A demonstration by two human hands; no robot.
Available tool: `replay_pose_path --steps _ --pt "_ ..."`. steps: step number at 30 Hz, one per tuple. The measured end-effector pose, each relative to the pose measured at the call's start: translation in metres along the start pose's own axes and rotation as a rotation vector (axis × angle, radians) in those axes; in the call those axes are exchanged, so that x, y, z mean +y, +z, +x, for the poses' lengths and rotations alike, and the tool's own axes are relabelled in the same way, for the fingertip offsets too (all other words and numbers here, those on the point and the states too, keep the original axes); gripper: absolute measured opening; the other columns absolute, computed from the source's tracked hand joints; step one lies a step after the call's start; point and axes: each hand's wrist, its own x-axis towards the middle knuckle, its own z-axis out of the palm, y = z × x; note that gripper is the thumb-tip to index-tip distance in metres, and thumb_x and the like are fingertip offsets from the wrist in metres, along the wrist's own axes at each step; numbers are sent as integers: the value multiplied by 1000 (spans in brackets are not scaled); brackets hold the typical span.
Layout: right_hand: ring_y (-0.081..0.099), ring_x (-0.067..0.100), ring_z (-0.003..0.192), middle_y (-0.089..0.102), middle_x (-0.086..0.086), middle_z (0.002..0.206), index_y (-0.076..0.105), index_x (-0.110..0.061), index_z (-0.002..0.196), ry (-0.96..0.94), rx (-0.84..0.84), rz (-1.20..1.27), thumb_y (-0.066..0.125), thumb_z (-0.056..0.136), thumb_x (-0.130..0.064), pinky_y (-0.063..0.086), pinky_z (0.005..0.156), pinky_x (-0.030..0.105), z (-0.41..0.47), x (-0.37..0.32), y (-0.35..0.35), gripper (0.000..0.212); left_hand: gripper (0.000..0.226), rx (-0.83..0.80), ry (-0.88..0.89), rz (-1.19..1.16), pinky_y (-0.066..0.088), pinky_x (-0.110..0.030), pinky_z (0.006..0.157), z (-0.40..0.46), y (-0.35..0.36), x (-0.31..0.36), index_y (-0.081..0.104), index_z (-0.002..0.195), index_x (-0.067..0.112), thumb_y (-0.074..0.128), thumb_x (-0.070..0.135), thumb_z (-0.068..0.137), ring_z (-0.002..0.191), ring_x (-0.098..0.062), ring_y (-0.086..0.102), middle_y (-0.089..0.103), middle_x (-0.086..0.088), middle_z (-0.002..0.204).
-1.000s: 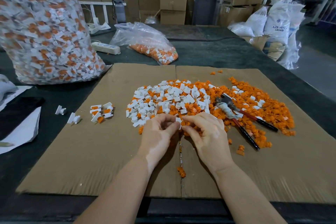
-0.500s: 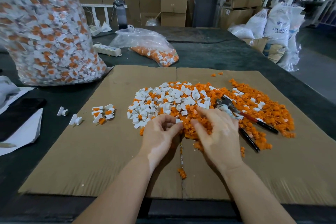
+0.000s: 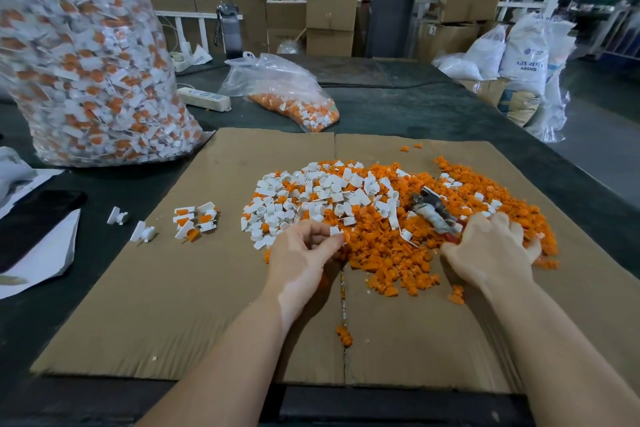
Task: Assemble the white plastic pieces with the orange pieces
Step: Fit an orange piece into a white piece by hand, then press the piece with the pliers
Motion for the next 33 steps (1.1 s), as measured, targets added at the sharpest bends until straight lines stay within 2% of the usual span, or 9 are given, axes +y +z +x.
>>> replay_pose_path --steps 3,6,8,14,17,20,25,28,33 --pt "31 35 127 38 17 134 51 -13 118 29 48 86 55 87 -36 15 109 60 2 0 -1 39 8 9 0 -13 46 -19 63 -1 -1 1 66 82 16 70 23 82 71 -16 58 68 -12 80" --pt "27 34 133 33 15 144 29 -20 138 31 -52 112 55 87 -42 8 108 62 5 3 -1 62 7 3 -11 -40 51 -30 70 -2 0 2 65 82 15 70 21 82 74 -23 61 68 -14 80" --pt "26 33 135 32 12 147 24 -24 142 23 -111 104 54 87 -45 7 108 62 8 5 -1 66 7 3 -14 -48 52 -32 72 -2 -1 3 65 82 15 70 20 82 73 -23 61 68 -14 79" --pt "33 34 124 40 13 133 50 -16 112 7 -108 49 60 78 -53 23 105 57 15 8 0 51 10 -1 -12 -67 51 -33 71 -3 -1 4 65 85 10 70 18 83 69 -19 58 67 -20 81" --pt "35 34 120 41 14 130 48 -14 114 30 -111 119 60 77 -55 31 97 50 14 9 1 57 10 -3 -9 -68 48 -24 65 -2 -1 3 65 85 10 70 19 83 67 -16 57 67 -18 79" --pt "42 34 115 47 14 123 44 -14 108 21 -57 129 56 82 -51 34 92 47 9 8 -1 47 10 4 -14 -71 46 -16 60 -1 -1 1 66 85 11 70 19 82 64 -11 57 66 -10 73" --pt "49 27 101 54 10 112 50 -14 112 -176 131 209 51 89 -43 42 79 38 -7 -1 -26 37 13 11 -121 -183 45 -11 55 4 -2 4 66 89 9 70 19 83 57 0 58 66 -1 69" --pt "49 14 81 55 2 99 55 -19 109 -362 9 371 48 91 -44 37 60 26 -24 -15 -41 32 13 1 -228 -291 45 -18 57 9 -2 10 67 88 7 70 19 82 62 -6 58 66 0 68" --pt "42 10 51 49 0 67 55 -16 73 -501 -378 625 50 92 -38 30 47 21 -54 -36 -53 30 7 9 -332 -449 42 -19 51 12 -2 19 65 79 10 69 15 83 58 -9 54 62 -1 64"
